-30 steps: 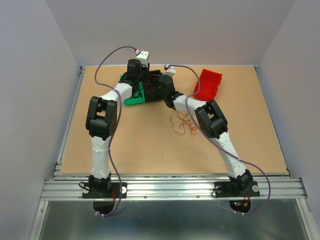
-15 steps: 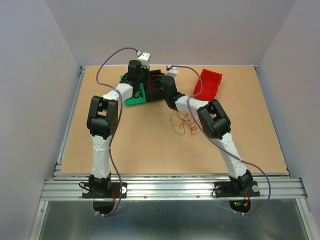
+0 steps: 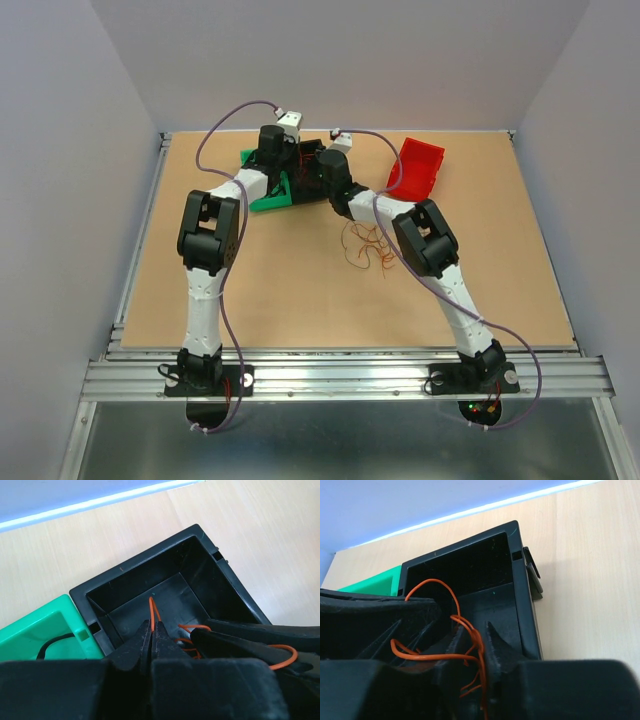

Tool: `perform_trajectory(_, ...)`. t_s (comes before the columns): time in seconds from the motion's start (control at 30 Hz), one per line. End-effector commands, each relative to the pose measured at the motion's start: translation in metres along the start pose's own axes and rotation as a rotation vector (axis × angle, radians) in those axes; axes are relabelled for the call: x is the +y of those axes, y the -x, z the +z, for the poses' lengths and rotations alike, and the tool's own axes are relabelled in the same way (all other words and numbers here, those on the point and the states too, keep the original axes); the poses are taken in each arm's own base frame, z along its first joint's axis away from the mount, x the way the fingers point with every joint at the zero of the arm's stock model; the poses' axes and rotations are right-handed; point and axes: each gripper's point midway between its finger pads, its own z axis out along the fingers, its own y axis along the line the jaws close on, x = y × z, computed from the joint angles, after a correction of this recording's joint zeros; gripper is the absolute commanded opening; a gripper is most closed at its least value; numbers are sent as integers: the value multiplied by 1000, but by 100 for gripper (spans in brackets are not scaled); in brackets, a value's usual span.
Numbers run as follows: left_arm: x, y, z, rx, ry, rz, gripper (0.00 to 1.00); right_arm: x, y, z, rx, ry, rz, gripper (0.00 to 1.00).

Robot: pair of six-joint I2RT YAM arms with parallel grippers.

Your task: Untangle the cables

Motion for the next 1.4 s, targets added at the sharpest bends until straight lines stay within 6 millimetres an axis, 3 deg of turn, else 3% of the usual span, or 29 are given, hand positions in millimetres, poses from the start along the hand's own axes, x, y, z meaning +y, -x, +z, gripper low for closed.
perform_trajectory(0.0,-7,40,-12,-98,-7,6,0,26,36,-12,-70,36,-5,30)
perform_trajectory(0.13,-4,39,-14,-103,13,4,0,28,49,-30,-96,10,-35,41)
perform_trajectory(0.43,-1,41,-16,-110,28,4,0,18,49,-45,-88,-8,-45,46)
perform_trajectory(0.53,0,43,-17,-117,37,5,0,17,48,-45,-87,-11,-44,29)
perform_trajectory(0.57,1,43,-17,-117,38,3,0,17,48,-45,-87,-11,-44,21)
perform_trajectory(0.6,1,43,-18,-119,39,5,0,17,49,-44,-92,-17,-43,7)
perform_trajectory(0.63,2,42,-17,-117,40,5,0,15,47,-44,-87,-21,-46,2)
perform_trajectory(0.77,0,43,-19,-121,30,5,0,21,53,-37,-103,-27,-44,1)
perform_trajectory(0.8,-1,44,-20,-123,27,6,0,16,44,-32,-87,-41,-53,1)
perform_trajectory(0.83,-2,44,-20,-124,22,6,0,21,52,-28,-105,-40,-45,1)
perform_trajectory(0.87,-3,44,-20,-124,19,-20,0,14,37,-21,-72,-60,-62,1)
perform_trajectory(1.0,-4,42,-19,-122,11,-24,0,18,32,-5,-49,-75,-81,1)
perform_trajectory(1.07,-4,43,-20,-124,13,-26,0,11,15,2,-16,-98,-97,0)
perform_trajectory(1.17,-4,45,-23,-129,18,-24,0,1,1,6,21,-140,-109,1)
perform_trajectory(1.37,-3,45,-24,-132,22,-30,0,-1,1,3,30,-139,-106,1)
